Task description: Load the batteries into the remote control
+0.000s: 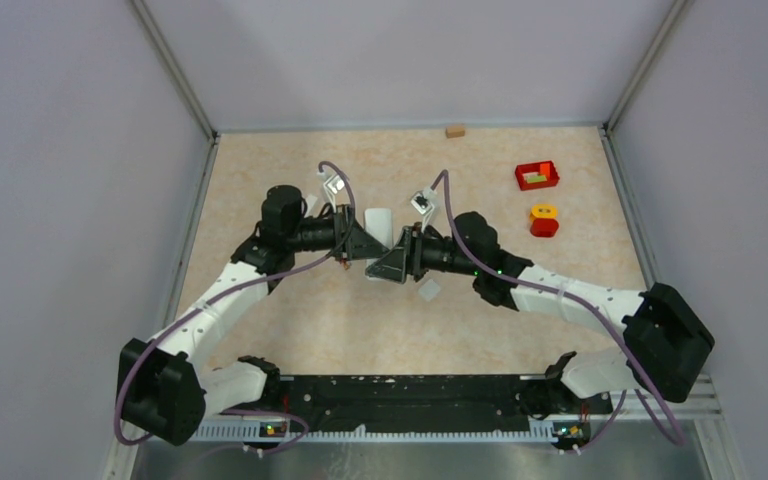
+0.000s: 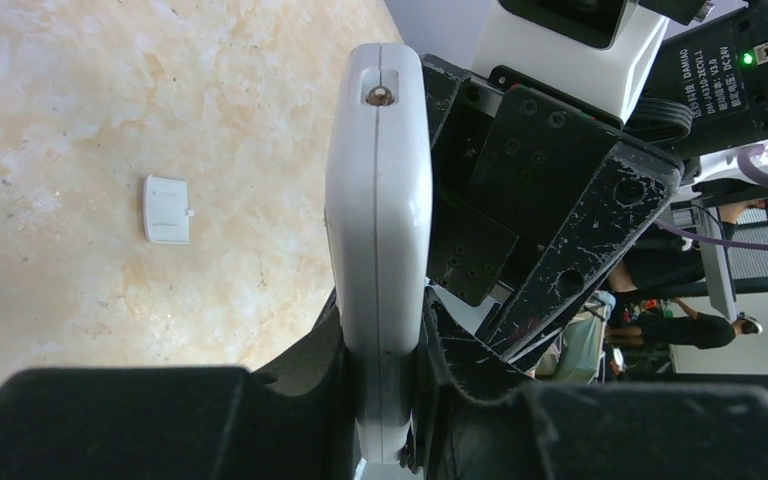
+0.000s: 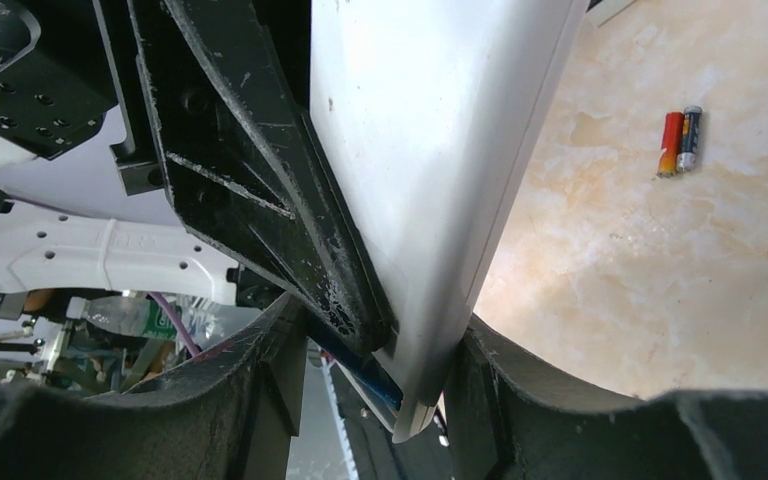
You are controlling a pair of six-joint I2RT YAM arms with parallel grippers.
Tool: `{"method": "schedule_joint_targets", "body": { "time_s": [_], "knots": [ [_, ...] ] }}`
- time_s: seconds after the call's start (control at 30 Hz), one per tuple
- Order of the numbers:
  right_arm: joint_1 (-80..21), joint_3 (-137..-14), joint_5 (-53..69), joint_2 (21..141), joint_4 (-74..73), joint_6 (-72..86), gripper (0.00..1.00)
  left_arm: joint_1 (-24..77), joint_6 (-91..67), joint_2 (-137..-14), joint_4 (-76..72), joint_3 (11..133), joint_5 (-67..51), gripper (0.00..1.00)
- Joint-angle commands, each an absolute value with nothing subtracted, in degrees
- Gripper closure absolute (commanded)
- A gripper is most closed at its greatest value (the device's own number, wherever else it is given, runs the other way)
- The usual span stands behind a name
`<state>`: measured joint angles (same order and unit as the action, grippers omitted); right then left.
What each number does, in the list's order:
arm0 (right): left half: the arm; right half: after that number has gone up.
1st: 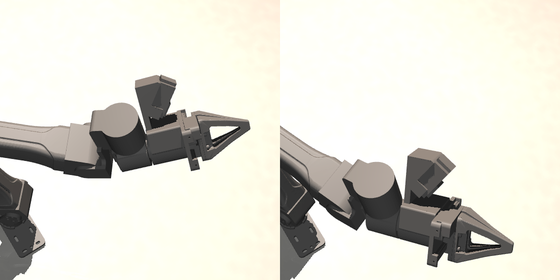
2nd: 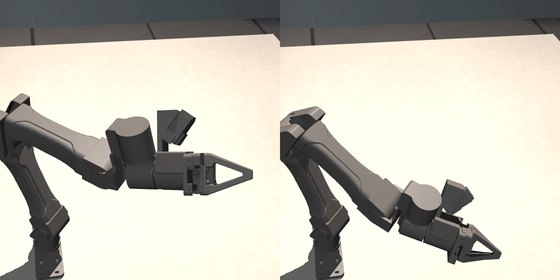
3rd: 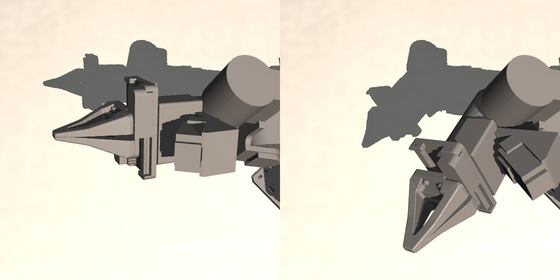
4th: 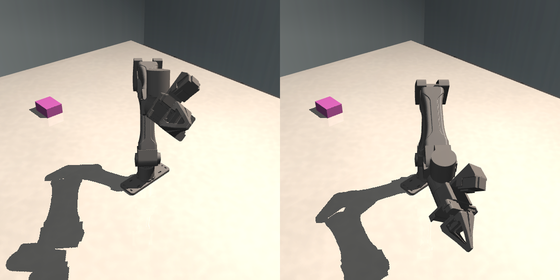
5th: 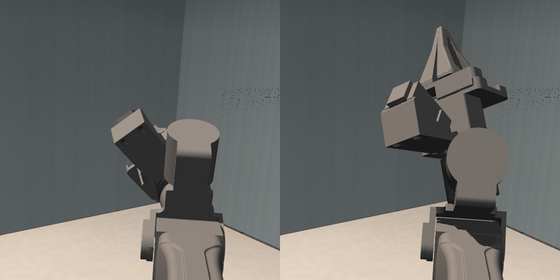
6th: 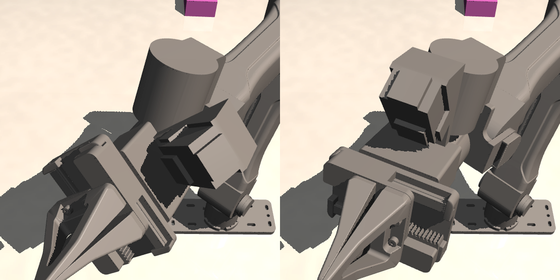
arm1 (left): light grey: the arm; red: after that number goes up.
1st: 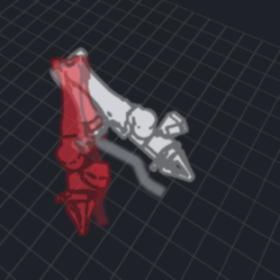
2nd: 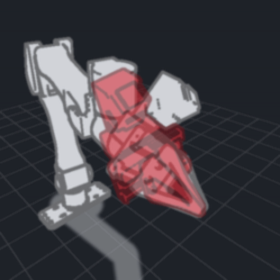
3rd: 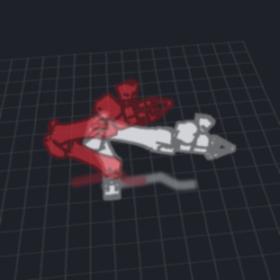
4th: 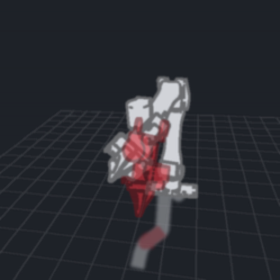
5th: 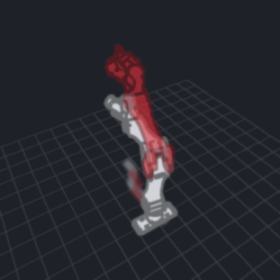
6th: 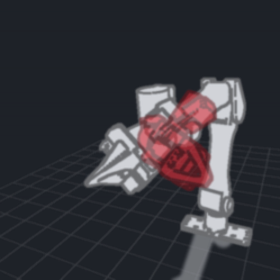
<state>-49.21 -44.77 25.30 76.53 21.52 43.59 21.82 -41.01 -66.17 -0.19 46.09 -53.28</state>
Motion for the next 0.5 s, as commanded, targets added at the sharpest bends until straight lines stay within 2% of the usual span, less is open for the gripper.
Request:
{"method": "schedule_joint_targets", "body": {
  "time_s": [0.0, 0.07, 0.13, 0.2, 0.27, 0.4, 0.47],
  "knots": [
    [-49.5, -43.9, 28.6, 73.8, 31.0, 40.1, 0.7, 21.9, -44.6, -66.5, 1.1, 49.3, -54.7, 1.0],
    [-49.5, -43.3, 28.5, 73.6, 32.3, 39.9, 0.73, 22.0, -46.5, -66.8, 1.6, 49.6, -55.7, 1.0],
    [-49.6, -43.1, 28.3, 73.6, 33.4, 40.1, 0.88, 22.0, -47.9, -67.0, 1.5, 50.0, -56.6, 1.0],
    [-49.6, -43.6, 27.7, 74.0, 32.9, 40.8, 0.93, 22.0, -48.3, -66.4, 1.7, 50.1, -56.4, 1.0],
    [-49.6, -44.3, 27.7, 74.4, 32.1, 41.4, 0.87, 21.9, -47.1, -65.7, 2.5, 50.3, -55.3, 1.0],
    [-49.6, -44.5, 28.3, 74.8, 32.8, 42.9, 0.59, 21.9, -45.9, -64.9, 2.4, 49.9, -53.2, 1.0],
    [-49.5, -44.2, 28.5, 74.4, 33.5, 43.5, 0.49, 21.8, -45.8, -65.1, 2.1, 49.8, -52.8, 1.0]
  ]
}}
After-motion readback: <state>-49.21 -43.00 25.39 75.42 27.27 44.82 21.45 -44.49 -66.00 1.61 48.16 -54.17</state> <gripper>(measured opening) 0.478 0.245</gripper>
